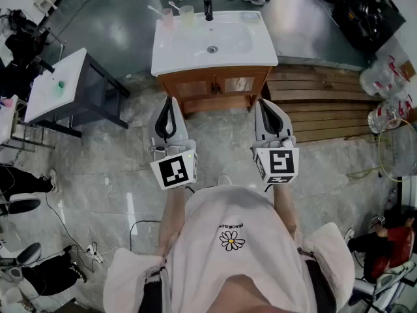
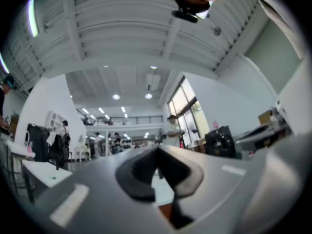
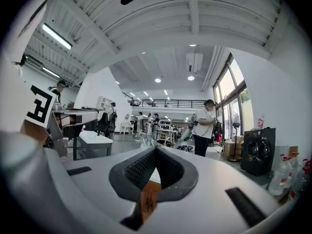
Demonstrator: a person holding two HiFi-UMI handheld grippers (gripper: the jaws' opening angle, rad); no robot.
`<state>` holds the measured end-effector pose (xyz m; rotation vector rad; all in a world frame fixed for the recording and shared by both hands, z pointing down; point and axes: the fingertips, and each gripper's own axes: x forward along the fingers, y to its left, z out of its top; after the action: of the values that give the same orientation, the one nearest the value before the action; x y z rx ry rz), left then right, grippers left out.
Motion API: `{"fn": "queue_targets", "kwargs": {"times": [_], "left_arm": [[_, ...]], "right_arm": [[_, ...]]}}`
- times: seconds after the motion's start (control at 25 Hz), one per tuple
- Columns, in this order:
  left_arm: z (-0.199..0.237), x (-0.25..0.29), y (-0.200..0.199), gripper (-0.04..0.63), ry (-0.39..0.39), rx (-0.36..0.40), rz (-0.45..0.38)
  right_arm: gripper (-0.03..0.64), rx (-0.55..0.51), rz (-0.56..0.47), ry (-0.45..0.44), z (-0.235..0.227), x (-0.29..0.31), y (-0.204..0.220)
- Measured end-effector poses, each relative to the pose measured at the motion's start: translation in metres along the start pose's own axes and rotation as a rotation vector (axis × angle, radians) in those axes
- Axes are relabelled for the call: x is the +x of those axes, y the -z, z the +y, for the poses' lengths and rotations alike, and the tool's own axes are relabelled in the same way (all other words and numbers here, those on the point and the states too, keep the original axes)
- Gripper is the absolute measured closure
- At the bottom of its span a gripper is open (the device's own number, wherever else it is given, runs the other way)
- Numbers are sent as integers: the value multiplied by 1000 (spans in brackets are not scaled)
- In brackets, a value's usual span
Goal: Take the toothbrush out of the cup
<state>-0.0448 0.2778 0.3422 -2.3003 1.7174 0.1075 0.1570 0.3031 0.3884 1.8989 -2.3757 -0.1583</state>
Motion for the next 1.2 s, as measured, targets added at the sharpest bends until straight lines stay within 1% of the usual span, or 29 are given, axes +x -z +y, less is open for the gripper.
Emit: {"fn": "queue_targets", "kwargs": {"times": [0.12,0.4,0.68,0.8,0.88,1.0,1.2], "left_arm": [[-3,3,-3,591,-11,-26,-14],[-7,5,-2,591,-8,-20,-20],[-11,6,2,591,2,-24,-4],[-6,4,11,591,5,-3,20],[0,8,16,591,-3,-1,28],[8,20,16,591,-12,-6,13],[15,66,27,591,10,-21,-23]], "right_arm": [[618,-1,-5,-11,1,2,-2],[618,-1,-6,-36,3,2,-3],[618,54,-5,-61,5,1,3],[618,61,4,-77,9,6,8],[618,65,4,-86,12,10,9],[618,58,-5,-93,10,20,6],[618,28,-42,-59,-9,56,-1]]}}
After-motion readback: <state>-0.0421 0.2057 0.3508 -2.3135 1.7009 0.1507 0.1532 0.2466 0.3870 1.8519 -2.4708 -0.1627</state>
